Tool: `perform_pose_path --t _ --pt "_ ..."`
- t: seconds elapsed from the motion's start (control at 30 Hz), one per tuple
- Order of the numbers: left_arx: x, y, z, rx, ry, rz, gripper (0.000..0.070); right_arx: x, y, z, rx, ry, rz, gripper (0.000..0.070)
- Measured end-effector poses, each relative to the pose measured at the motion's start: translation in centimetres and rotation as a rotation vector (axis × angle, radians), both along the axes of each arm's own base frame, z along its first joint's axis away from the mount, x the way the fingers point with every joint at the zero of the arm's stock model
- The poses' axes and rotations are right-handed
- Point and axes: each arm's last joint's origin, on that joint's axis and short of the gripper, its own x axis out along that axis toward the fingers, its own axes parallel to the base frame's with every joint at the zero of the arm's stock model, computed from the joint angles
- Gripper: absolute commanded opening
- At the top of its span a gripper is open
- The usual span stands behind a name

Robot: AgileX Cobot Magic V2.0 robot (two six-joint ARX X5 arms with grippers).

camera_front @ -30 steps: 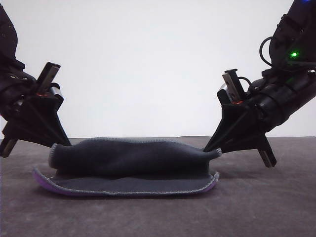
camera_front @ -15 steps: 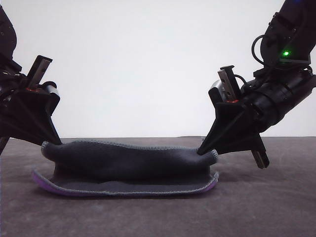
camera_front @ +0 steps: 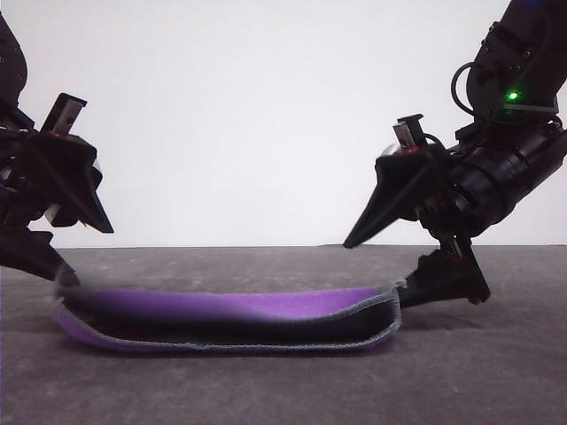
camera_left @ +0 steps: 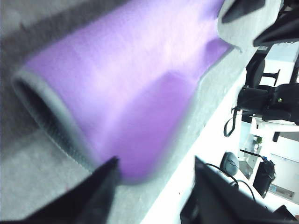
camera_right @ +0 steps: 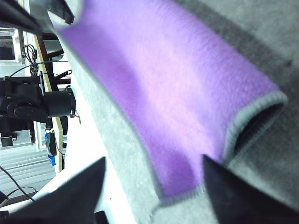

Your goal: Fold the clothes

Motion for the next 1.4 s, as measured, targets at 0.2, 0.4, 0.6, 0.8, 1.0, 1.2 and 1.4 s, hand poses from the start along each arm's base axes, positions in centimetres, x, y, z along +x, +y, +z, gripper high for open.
perform_pose_path --t 0.2,0.4,0.6,0.8,1.0,1.2,1.4 --pt "-0.2 0.0 0.6 -0.004 -0.015 -0.001 0.0439 -0.1 0.0 1.0 0.012 -0.042 0.008 0.0499" --pt "-0.8 0.5 4.2 -0.013 -0.161 0.013 0.0437 -0.5 -0.7 4.3 0.018 -0.149 -0.004 0.0499" --pt "-1.8 1.9 7.5 0.061 -0.321 0.064 0.0437 -2.1 -2.5 8.2 -0.159 -0.284 -0.041 0.0499" --pt "-2.3 3.7 9.0 0.203 -0.372 0.164 0.0437 -3.9 -3.8 10.2 -0.298 -0.313 -0.067 0.0499" --pt "-2.3 4.8 9.1 0.218 -0.35 0.223 0.0437 -6.0 -5.1 10.1 -0.496 -0.326 -0.121 0.0499" --pt "-2.1 5.0 9.1 0.218 -0.368 0.235 0.0437 -8.4 -5.4 8.0 -0.4 -0.319 -0.177 0.0499" --pt "-2.1 5.0 9.1 0.218 -0.368 0.237 0.0437 -7.9 -4.6 4.5 -0.196 -0.335 -0.287 0.0499"
